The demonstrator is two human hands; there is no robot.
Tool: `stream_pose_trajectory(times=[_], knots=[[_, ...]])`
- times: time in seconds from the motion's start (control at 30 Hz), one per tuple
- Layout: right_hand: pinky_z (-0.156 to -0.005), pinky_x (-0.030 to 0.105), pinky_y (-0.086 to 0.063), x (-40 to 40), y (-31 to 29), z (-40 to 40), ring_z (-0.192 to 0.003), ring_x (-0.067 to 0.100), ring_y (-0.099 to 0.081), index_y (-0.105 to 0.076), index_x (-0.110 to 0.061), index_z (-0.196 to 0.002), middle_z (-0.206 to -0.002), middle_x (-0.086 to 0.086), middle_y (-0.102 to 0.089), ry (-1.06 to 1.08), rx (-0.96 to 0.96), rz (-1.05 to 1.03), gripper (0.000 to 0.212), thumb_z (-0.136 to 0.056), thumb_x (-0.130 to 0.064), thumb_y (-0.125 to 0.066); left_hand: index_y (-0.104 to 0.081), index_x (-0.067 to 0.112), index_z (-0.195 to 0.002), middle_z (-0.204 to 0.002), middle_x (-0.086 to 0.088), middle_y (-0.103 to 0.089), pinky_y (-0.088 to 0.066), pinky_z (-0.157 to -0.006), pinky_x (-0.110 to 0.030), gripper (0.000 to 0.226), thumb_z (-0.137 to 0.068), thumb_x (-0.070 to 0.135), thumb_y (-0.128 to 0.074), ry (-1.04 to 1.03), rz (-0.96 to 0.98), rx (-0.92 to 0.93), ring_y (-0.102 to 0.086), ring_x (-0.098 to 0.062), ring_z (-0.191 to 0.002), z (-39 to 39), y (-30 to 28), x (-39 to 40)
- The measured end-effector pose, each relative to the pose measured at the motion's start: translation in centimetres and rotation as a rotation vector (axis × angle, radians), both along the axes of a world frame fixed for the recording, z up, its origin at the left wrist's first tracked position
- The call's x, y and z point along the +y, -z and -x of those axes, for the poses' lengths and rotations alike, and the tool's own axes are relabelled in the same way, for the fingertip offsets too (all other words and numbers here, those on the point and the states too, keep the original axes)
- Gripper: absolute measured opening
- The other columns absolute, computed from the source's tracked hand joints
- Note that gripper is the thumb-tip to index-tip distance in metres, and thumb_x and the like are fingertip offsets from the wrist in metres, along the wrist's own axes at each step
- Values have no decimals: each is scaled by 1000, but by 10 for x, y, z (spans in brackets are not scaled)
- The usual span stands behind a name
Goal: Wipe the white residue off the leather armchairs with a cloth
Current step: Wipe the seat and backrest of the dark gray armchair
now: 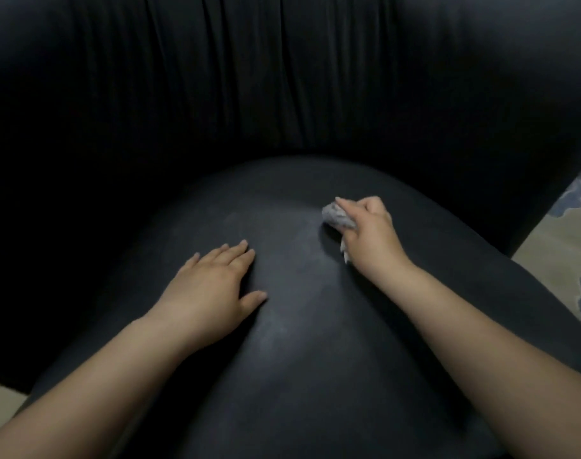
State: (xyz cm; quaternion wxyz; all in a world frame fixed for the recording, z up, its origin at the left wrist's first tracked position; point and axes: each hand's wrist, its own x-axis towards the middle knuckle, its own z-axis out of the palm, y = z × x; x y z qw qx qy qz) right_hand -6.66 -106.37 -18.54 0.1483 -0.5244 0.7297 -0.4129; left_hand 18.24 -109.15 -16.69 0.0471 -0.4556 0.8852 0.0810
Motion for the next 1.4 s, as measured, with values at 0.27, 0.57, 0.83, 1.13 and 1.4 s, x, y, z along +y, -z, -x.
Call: stream_pose_trajectory(times=[0.27, 0.57, 0.83, 1.13, 1.4], knots=[[-86, 22, -42, -51, 7, -69, -88, 11, -48, -63, -6, -122, -100, 5, -46, -391, 89, -17, 32, -91, -17, -60, -21, 26, -153, -161, 7, -13, -14, -120, -36, 81, -86, 65, -44, -211, 74, 142, -11, -14, -148, -51, 7, -4], [-94, 23, -38, -108, 15, -98, -114, 20, -47, -58, -16, -127, -120, 7, -47, -356, 240, -78, 34, -94, -23, -56, 7, 21, -154, -160, 1, 16, 3, -118, -39, 93, -80, 74, -15, -239, -86, 56, 13, -17, -147, -64, 33, -6], [-96, 21, -36, -41, 4, -98, -103, 14, -46, -63, -23, -124, -108, 0, -46, -769, 234, -100, 36, -91, -9, -61, 11, 20, -153, -159, -1, 21, 4, -118, -42, 117, -61, 89, -13, -220, -123, 35, 18, -19, -146, -65, 29, -6], [-52, 3, -40, -42, 5, -85, -60, -3, -52, -61, -16, -125, -103, -3, -43, -352, -74, 1, 39, -91, 3, -55, 10, 27, -153, -158, 3, 23, 11, -114, -38, 112, -66, 83, -33, -221, -165, 115, 21, -16, -145, -67, 37, -9], [-69, 27, -51, -2, -41, -59, -77, 21, -61, -55, -24, -133, -103, -22, -39, -120, -230, -137, 42, -94, -9, -55, 7, 24, -153, -160, 0, 18, -1, -119, -39, 101, -82, 74, -43, -246, -241, -16, 12, -20, -148, -60, 7, -5]])
